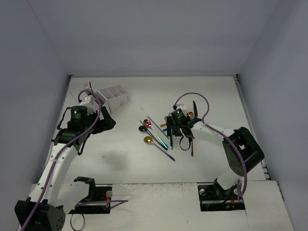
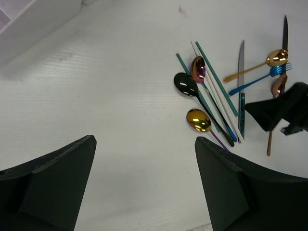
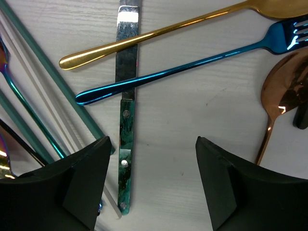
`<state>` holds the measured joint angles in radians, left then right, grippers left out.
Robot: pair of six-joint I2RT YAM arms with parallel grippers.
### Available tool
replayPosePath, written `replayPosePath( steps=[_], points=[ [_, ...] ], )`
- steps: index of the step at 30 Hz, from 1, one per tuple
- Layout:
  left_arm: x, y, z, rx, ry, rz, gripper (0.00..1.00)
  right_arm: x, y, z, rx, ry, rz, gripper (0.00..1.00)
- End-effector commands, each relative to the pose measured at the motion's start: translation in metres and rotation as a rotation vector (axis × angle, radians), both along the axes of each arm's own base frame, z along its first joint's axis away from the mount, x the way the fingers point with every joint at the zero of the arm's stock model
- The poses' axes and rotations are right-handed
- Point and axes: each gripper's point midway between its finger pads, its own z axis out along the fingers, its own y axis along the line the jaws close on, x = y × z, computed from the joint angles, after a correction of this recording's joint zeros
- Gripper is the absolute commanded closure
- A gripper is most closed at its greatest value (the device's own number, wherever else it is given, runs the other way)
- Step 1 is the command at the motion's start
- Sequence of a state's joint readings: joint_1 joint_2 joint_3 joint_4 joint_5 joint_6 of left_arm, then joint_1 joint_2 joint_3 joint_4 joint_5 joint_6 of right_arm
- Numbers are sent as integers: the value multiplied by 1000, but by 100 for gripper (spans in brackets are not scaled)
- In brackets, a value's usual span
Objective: Sort the eating utensils into containers
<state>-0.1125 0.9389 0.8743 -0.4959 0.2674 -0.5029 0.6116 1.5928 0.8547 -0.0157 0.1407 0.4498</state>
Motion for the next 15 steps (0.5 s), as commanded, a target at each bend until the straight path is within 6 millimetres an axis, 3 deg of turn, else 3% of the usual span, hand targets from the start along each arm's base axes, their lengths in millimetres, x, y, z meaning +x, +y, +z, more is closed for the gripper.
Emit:
replayPosePath(
  steps=[1, 4, 11, 15],
  points=[
    [-10, -8, 34, -50, -107, -22, 18, 21, 16, 10, 23, -44, -25, 36],
    [-14, -7, 35, -48, -116, -21, 18, 20, 17, 1, 4, -28, -35, 44],
    [-15, -7, 31, -37, -101, -27, 18, 12, 19, -14, -33, -6, -29, 54],
    [-16, -8, 28, -39, -91, -32, 18, 3, 11, -26, -70, 34, -43, 63]
  ],
)
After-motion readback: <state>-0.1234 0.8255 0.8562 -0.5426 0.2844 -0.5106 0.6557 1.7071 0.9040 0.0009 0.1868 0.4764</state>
